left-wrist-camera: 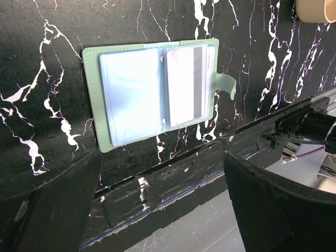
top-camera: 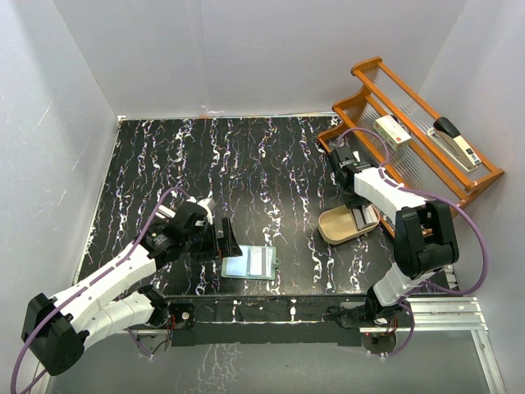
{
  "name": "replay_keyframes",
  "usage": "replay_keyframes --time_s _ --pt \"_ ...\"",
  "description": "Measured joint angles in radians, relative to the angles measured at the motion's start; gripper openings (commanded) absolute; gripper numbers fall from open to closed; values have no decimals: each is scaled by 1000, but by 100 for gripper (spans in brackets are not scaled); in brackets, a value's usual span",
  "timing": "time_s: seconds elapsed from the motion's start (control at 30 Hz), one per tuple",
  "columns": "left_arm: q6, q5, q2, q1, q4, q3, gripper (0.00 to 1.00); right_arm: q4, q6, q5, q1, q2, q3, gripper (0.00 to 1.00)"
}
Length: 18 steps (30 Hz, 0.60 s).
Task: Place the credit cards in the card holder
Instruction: Pick up the credit card from the storage box.
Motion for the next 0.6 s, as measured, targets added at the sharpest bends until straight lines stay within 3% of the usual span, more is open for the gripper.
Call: replay_keyframes --time_s 0.33,0.6 --pt "-4 -9 2 0 -2 0 96 -11 -2 -13 0 -3 14 6" --pt "-31 -64 102 0 -18 0 92 -50 -3 -44 -1 -18 50 3"
